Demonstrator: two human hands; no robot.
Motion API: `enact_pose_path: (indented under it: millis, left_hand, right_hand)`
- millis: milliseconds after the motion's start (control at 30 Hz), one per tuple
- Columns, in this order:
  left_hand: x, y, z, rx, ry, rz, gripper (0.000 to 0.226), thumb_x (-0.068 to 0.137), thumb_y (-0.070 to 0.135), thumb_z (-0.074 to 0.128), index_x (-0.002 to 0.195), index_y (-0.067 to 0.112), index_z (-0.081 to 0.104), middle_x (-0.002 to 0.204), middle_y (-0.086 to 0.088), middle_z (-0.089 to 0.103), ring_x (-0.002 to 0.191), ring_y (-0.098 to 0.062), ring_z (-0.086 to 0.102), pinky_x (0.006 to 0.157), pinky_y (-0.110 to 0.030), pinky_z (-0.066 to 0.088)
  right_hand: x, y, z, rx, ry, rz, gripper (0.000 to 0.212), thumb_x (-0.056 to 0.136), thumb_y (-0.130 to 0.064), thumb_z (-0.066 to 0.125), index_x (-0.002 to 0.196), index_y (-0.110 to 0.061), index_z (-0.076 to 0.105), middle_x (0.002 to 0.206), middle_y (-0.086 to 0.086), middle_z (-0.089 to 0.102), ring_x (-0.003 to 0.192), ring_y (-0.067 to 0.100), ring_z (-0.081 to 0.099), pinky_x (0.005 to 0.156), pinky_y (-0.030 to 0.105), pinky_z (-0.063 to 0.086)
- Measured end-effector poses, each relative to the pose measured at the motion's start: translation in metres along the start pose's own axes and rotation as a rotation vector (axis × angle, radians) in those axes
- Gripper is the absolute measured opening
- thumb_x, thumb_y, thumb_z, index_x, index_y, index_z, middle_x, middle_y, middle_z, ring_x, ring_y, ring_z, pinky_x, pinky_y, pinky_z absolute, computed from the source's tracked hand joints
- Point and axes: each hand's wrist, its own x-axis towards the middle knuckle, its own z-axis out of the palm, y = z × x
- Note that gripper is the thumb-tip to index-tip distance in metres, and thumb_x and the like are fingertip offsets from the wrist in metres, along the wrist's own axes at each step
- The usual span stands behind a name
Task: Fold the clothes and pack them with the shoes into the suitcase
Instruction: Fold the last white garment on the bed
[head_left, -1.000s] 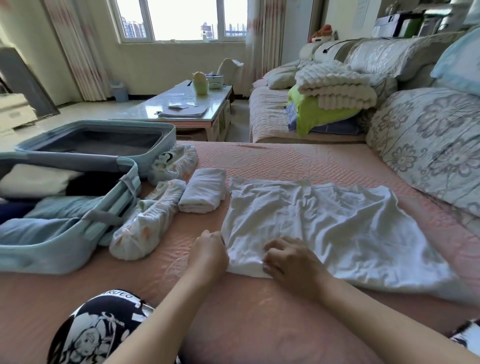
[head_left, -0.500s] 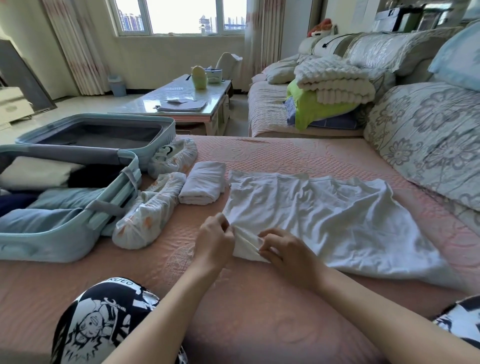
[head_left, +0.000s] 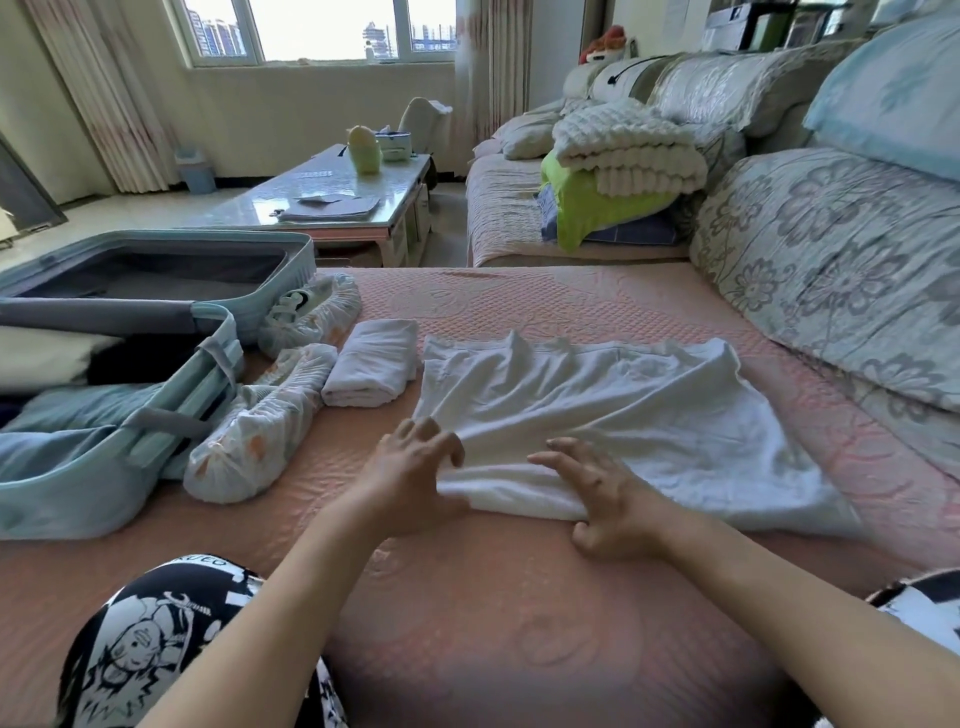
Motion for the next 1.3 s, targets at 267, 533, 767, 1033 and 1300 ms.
enact_pose_path:
  millis: [267, 533, 767, 1033, 1300]
  left_hand:
    - [0.008, -0.007, 0.005, -0.043, -0.007, 0.067, 0.033, 0.065, -0.001, 0.055, 0.065, 0.028, 0.041, 0.070, 0.014, 0.047, 0.077, -0.014, 0.043, 0.057, -0.028, 0.036]
    - [0.032, 0.047, -0.021, -0.064, -0.547, -0.101, 0.014, 0.081, 0.027, 0.056, 0.076, 0.031, 0.069, 0.074, 0.014, 0.061, 0.073, -0.012, 0.055, 0.063, -0.024, 0.045]
    - [0.105, 0.129, 0.013, -0.150, -0.186, 0.158, 0.038, 0.095, 0.022, 0.052, 0.131, 0.033, 0.056, 0.140, 0.001, 0.052, 0.128, -0.023, 0.047, 0.104, -0.039, 0.041]
    - [0.145, 0.204, 0.052, 0.002, -0.292, 0.219, 0.069, 0.101, 0.058, 0.032, 0.158, 0.036, 0.000, 0.166, 0.001, -0.009, 0.152, -0.020, -0.013, 0.123, -0.047, -0.004]
    - [0.168, 0.193, 0.054, -0.214, -0.201, 0.271, 0.037, 0.102, 0.049, 0.041, 0.133, 0.038, 0.058, 0.146, 0.005, 0.048, 0.133, -0.020, 0.044, 0.108, -0.037, 0.035]
  right_hand:
    - [-0.028, 0.036, -0.027, -0.179, 0.070, 0.140, 0.052, 0.080, -0.010, 0.058, 0.125, -0.035, 0.064, 0.122, -0.007, 0.060, 0.109, 0.018, 0.061, 0.077, 0.024, 0.044]
    - [-0.054, 0.061, -0.057, 0.531, 0.055, 0.398, 0.025, 0.087, -0.018, 0.058, 0.102, -0.025, 0.075, 0.094, 0.001, 0.071, 0.067, 0.008, 0.059, 0.062, 0.019, 0.045]
    - [-0.075, 0.116, -0.072, -0.258, 0.132, 1.036, 0.051, 0.103, -0.044, 0.034, 0.142, -0.012, 0.041, 0.139, 0.016, 0.050, 0.122, 0.035, 0.055, 0.092, 0.043, 0.046]
    - [-0.096, 0.140, -0.087, -0.424, 0.133, 0.938, 0.035, 0.098, -0.012, 0.038, 0.130, -0.016, 0.050, 0.128, 0.008, 0.062, 0.115, 0.029, 0.063, 0.087, 0.040, 0.052]
    - [-0.061, 0.147, -0.099, -0.603, -0.001, 0.805, 0.059, 0.093, -0.017, 0.047, 0.151, -0.017, 0.033, 0.150, 0.013, 0.041, 0.136, 0.030, 0.043, 0.108, 0.044, 0.038]
